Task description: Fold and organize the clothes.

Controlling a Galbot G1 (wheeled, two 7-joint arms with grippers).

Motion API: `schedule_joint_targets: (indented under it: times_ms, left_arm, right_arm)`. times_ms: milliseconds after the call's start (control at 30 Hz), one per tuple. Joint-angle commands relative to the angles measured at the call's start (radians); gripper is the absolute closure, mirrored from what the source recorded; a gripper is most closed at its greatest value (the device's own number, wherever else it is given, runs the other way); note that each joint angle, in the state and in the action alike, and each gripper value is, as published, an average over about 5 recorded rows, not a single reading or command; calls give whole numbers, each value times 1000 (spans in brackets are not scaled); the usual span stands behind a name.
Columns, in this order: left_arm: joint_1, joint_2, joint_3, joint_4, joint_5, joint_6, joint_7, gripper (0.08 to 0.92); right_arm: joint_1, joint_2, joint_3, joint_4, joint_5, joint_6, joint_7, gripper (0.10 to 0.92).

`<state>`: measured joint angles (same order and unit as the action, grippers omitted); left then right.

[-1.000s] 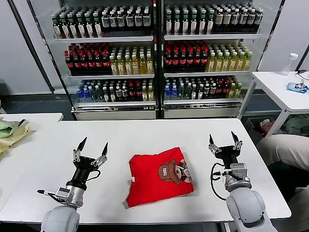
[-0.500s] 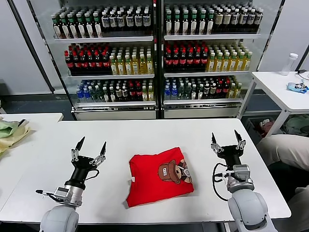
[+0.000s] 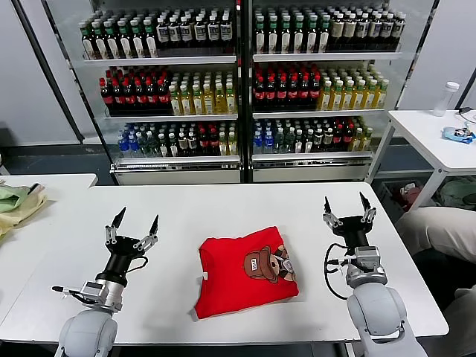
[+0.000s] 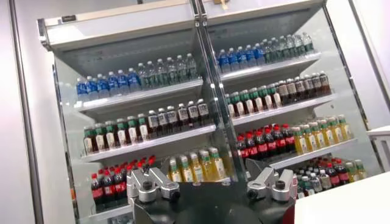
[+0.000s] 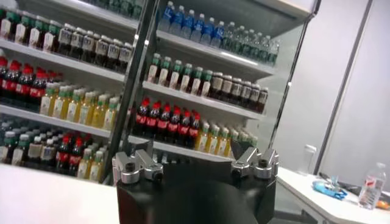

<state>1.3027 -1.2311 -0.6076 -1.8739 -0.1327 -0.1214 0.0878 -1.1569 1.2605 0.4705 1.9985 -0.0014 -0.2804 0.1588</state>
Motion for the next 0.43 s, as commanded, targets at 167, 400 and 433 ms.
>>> schedule_joint_targets:
  times_ms: [167, 400, 433]
  left_arm:
    - [-64, 9, 4, 53, -1, -24, 4, 177]
    - [-81, 10, 8, 65, 18, -22, -16, 177]
    - [-82, 10, 9, 66, 22, -22, -22, 177]
  right_arm:
    - [122, -9, -11, -98, -49, 30, -18, 203]
    - [129, -9, -24, -111, -57, 35, -13, 203]
    - [128, -9, -25, -111, -59, 35, -11, 203]
